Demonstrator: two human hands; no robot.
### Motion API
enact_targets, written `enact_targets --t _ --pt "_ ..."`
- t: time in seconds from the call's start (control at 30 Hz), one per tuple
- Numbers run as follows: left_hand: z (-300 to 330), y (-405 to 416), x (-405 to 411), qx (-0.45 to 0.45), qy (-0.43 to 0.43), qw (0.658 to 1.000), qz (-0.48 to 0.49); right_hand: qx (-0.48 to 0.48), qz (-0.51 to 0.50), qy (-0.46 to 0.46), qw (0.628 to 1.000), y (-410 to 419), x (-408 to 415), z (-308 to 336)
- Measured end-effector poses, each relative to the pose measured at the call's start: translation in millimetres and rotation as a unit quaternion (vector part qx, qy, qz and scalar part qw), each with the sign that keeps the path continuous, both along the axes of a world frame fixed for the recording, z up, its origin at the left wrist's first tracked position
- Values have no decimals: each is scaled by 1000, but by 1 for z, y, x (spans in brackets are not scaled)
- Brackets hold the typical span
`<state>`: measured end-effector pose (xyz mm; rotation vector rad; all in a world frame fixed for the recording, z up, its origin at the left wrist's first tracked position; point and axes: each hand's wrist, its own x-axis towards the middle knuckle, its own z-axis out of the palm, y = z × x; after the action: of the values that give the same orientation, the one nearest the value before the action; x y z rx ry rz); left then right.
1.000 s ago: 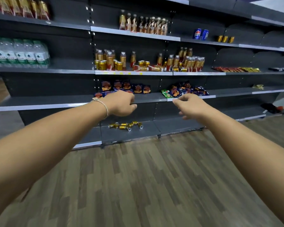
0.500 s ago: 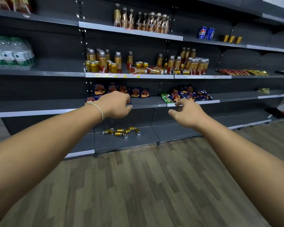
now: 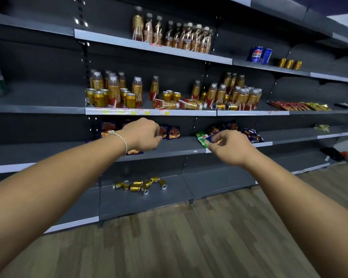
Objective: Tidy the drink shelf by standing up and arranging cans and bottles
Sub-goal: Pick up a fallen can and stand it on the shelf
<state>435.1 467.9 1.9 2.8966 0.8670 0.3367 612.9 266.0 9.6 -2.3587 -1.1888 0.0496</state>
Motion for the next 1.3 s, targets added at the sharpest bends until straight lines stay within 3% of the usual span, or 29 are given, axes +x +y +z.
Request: enact_targets --t 0.43,0.97,1.3 --pt "-18 129 100 -23 3 1000 -9 21 41 19 999 140 101 -17" --pt "-12 278 250 4 -21 996 83 27 129 74 989 326 292 -17" --pt "-32 346 275 -15 -1 993 119 30 183 79 979 434 323 -34"
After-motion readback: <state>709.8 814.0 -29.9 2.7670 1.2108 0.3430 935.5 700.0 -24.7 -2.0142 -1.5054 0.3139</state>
